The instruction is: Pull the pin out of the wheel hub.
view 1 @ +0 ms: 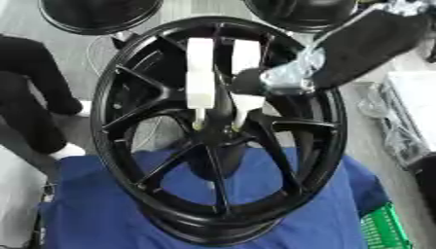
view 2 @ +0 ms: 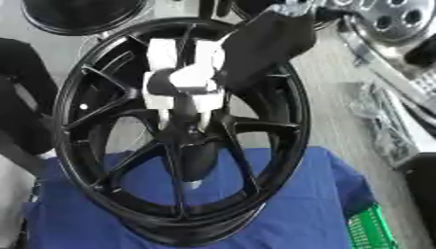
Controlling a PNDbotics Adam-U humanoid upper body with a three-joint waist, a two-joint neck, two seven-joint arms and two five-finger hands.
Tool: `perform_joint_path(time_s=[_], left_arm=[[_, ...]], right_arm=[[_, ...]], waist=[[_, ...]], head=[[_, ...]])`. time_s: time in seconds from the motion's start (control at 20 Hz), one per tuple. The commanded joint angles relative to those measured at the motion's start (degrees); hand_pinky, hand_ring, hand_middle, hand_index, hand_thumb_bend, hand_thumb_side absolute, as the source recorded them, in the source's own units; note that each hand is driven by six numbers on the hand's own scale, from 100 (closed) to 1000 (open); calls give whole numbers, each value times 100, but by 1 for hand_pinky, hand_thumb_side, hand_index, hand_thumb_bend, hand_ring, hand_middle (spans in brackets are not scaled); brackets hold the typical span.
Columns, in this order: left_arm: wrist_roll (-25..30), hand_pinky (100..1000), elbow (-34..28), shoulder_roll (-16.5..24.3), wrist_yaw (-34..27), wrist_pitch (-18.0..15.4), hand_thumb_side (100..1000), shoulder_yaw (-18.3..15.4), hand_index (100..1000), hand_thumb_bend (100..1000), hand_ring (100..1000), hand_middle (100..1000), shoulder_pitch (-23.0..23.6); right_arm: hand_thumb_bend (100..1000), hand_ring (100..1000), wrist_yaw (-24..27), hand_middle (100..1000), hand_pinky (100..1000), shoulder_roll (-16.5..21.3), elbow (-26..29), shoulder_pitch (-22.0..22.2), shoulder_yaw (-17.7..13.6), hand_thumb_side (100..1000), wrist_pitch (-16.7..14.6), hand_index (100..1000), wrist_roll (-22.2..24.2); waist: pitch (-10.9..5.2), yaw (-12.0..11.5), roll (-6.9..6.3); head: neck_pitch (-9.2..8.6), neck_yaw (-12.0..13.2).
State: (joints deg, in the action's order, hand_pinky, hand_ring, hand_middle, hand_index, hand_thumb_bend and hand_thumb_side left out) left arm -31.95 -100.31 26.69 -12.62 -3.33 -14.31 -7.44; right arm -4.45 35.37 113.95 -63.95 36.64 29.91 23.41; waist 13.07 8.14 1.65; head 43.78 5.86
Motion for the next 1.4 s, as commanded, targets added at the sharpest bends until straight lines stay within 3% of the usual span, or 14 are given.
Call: perform_joint_path(time_s=[0.05, 0.7, 0.9, 1.2, 1.4], left_arm=[[9, 902, -67, 131, -18, -12, 782, -34, 893, 408, 869, 900, -56], [-1, 903, -53, 89, -43, 5, 783, -32, 848, 395, 866, 864, -100], [2, 903, -60, 82, -50, 14, 785, -10, 845, 391, 868, 865, -149], [12, 904, -57, 72, -58, 24, 789, 4, 840, 386, 868, 865, -179], [13, 904, -66, 66, -55, 25, 791, 3, 839, 385, 868, 865, -194]], right_arm=[[586, 656, -135, 714, 638, 21, 64, -32, 2, 356, 20, 835, 146], [537, 670, 5, 657, 675, 37, 64, 317, 74, 235, 297, 774, -76], [505, 767, 104, 740, 728, 3, 64, 397, 138, 290, 374, 820, -190], [468, 780, 186, 757, 744, -30, 64, 493, 124, 282, 290, 832, -344], [439, 765, 163, 743, 732, -33, 64, 510, 130, 329, 243, 817, -394]], waist=[[-96, -6, -14], [69, -35, -61], [129, -25, -94], [223, -20, -134], [279, -43, -136]], head=[[34, -32], [34, -67], [34, -92], [34, -106], [26, -108]])
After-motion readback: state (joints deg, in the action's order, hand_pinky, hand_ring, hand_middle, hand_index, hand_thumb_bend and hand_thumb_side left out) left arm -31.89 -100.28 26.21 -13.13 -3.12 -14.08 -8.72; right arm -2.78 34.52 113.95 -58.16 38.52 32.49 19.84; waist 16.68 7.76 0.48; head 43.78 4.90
